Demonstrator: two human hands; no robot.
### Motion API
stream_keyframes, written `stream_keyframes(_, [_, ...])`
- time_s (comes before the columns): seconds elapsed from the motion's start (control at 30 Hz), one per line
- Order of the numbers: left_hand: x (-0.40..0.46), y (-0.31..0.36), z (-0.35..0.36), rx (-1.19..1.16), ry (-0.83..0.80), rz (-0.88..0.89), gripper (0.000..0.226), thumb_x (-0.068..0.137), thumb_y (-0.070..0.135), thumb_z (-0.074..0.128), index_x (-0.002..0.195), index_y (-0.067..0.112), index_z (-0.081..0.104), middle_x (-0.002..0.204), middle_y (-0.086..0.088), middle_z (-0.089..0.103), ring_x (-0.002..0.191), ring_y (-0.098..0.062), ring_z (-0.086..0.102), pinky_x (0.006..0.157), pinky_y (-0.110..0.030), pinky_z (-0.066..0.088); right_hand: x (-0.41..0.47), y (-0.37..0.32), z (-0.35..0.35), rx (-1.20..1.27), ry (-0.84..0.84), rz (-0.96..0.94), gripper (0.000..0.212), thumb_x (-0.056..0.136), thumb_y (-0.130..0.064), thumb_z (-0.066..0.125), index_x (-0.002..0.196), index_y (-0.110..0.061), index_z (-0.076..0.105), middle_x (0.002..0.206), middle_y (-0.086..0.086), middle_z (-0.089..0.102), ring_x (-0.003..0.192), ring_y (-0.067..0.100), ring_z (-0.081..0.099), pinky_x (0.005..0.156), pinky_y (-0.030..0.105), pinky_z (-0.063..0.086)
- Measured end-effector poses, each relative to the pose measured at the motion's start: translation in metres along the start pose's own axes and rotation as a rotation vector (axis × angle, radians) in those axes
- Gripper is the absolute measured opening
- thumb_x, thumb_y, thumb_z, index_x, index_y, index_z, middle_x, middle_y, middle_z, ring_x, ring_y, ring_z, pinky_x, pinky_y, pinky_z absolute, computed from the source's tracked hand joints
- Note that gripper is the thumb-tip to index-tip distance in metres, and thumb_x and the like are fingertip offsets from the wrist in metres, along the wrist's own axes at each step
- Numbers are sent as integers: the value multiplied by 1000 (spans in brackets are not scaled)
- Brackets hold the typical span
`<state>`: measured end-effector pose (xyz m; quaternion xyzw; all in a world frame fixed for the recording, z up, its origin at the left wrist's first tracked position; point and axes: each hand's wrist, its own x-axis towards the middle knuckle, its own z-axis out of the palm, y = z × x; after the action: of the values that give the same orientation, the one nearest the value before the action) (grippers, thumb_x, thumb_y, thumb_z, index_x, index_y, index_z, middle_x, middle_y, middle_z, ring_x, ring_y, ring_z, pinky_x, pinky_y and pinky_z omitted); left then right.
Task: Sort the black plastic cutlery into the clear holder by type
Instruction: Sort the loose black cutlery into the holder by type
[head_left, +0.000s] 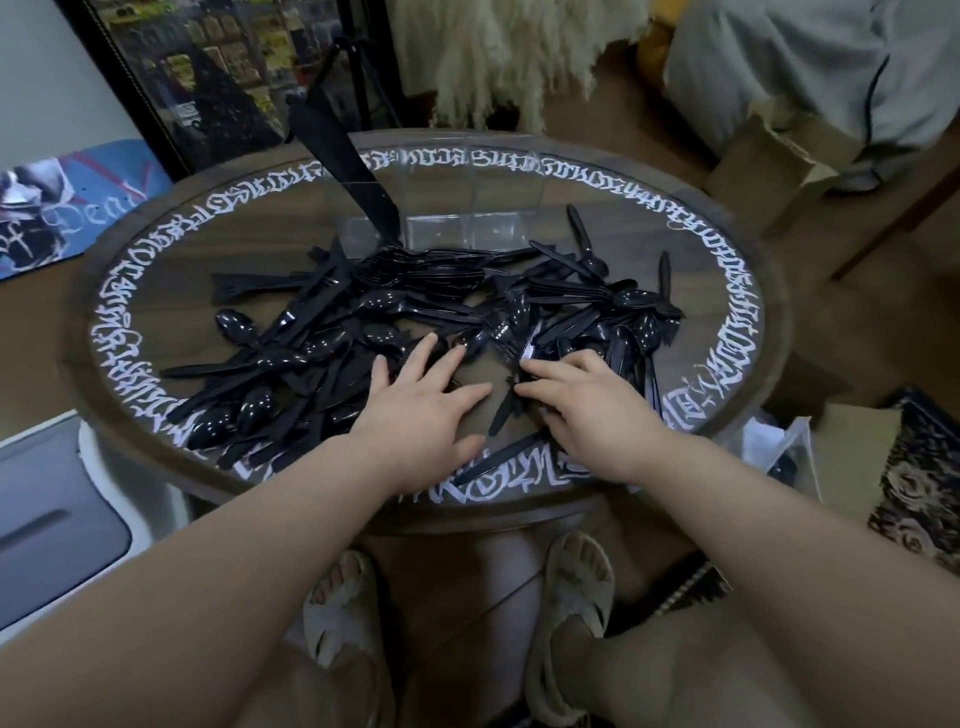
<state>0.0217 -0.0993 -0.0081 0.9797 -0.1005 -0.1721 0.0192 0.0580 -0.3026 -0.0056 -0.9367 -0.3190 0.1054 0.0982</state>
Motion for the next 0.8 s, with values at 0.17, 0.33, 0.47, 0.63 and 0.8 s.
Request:
stream_keyframes(0.17, [3, 3, 0, -32, 28, -11, 57, 94, 56, 38, 147, 40, 24, 160, 7, -3, 145, -22, -19, 113, -61, -2, -3, 17, -5, 12, 35, 98, 42, 95, -15, 49, 136, -23, 52, 151, -8, 36, 127, 23, 33, 108, 29, 26])
stream_keyframes(0.33, [9, 20, 2, -56, 134, 89, 57, 95, 54, 38, 147, 44, 18, 160, 6, 1, 146, -19, -14, 115, -58, 2, -1, 21, -4, 128, 92, 176, 44, 92, -12, 53, 136, -17, 52, 147, -2, 39, 131, 20, 41, 108, 29, 33])
stream_keyframes(0.47, [14, 30, 3, -5, 58, 97, 57, 95, 58, 31, 148, 45, 11, 160, 6, -4, 145, -20, -18, 113, -63, -3, 5, 17, 1, 68, 107, 130, 37, 93, -14, 52, 129, -16, 59, 141, -1, 48, 124, 24, 40, 106, 32, 34])
stream_keyframes(0.63, [20, 4, -5, -99, 204, -161, 64, 94, 61, 24, 150, 32, 15, 161, 4, 4, 147, -18, -8, 113, -61, 0, 21, 2, 0, 51, 278, 85, 34, 89, -16, 56, 122, -16, 65, 134, -4, 56, 116, 28, 41, 97, 45, 43])
stream_keyframes(0.8, [9, -13, -1, -91, 135, -152, 55, 96, 55, 31, 147, 36, 25, 159, 5, 13, 147, -18, -4, 112, -64, 1, 44, -18, -2, 16, 167, 99, 47, 95, -25, 43, 142, -27, 42, 153, -10, 31, 131, 25, 24, 105, 44, 28])
